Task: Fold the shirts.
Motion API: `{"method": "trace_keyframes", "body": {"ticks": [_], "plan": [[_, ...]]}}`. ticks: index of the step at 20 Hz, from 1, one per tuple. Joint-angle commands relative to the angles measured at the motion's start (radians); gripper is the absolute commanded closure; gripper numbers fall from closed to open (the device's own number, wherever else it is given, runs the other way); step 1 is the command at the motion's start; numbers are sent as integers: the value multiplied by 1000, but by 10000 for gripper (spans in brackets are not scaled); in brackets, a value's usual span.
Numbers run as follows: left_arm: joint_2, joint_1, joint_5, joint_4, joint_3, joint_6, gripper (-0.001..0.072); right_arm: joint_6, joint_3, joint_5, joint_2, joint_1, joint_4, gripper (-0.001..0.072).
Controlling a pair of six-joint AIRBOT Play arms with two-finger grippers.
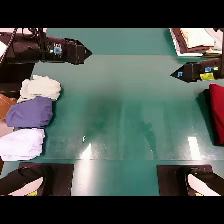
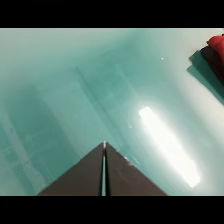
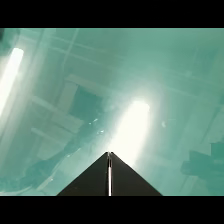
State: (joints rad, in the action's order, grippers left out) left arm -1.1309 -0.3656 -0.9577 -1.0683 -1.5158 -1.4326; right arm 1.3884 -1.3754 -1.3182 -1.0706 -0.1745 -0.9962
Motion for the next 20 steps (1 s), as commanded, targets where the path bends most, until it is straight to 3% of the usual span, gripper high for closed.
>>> {"method": "trace_keyframes", "body": {"ticks": [1, 12, 14, 15, 16, 17, 20], "plan": [[0, 0, 0, 0, 0, 0, 681, 0, -1, 0, 0, -2, 1, 694], [0, 0, 5, 11, 0, -4, 681, 0, 0, -1, 0, -2, 1, 694], [0, 4, 65, -23, 0, 43, 680, 0, 0, -1, 0, -2, 1, 694], [1, 12, 71, -80, 0, 64, 622, 0, 0, -1, 0, -2, 1, 694], [1, 30, 67, -177, 0, 40, 306, 0, 0, -1, 0, -2, 1, 694], [-1, 58, 53, -290, 0, -31, 157, 0, 0, -2, 0, -2, 1, 694], [-14, 188, 7, -520, 38, -140, 157, 0, 0, 2, 0, -3, 1, 694]]}}
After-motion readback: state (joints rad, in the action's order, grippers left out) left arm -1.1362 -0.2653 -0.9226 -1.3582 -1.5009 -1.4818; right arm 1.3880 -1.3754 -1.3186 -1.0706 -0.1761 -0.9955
